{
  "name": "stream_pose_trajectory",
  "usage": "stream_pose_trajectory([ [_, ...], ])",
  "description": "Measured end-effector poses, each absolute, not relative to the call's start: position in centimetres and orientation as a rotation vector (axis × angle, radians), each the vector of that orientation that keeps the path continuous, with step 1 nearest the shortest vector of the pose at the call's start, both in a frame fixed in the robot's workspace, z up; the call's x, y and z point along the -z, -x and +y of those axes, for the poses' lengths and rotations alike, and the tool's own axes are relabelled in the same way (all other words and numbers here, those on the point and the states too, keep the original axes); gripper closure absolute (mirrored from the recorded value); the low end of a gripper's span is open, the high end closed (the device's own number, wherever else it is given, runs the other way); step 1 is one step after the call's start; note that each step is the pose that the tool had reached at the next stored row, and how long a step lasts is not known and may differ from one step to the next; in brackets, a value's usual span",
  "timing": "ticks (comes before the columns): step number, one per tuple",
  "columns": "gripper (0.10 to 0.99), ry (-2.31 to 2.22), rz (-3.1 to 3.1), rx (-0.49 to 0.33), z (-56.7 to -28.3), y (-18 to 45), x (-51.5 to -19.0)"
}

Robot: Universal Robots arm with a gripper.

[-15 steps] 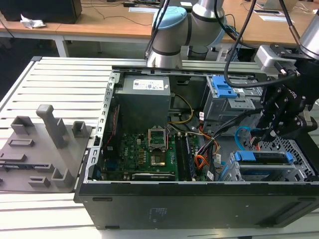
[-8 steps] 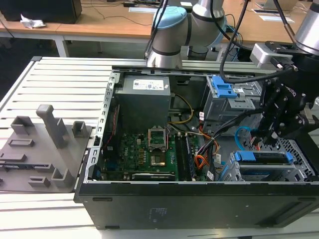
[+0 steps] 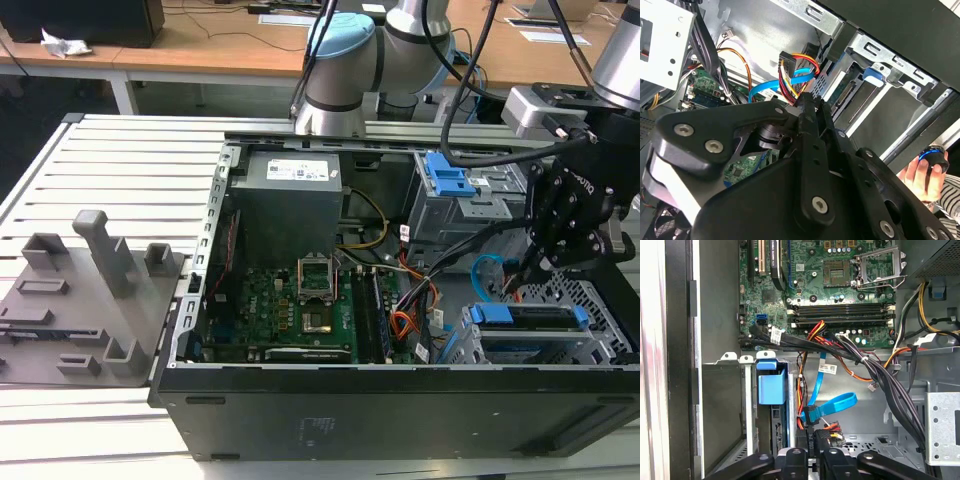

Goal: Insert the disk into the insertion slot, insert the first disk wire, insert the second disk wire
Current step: 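Insert the first disk wire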

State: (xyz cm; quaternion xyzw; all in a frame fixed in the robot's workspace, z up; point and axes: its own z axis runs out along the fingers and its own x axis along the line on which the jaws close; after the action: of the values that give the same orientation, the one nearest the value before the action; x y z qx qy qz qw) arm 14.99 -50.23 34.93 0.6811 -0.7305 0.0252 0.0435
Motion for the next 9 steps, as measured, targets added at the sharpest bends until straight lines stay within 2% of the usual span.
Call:
stream_pose_trajectory([
  [6,0.902,-2.082,-2.233,-0.077,-50.3,-15.0,-34.9],
  [9,0.902,-2.083,-2.234,-0.075,-51.4,-15.0,-34.9],
])
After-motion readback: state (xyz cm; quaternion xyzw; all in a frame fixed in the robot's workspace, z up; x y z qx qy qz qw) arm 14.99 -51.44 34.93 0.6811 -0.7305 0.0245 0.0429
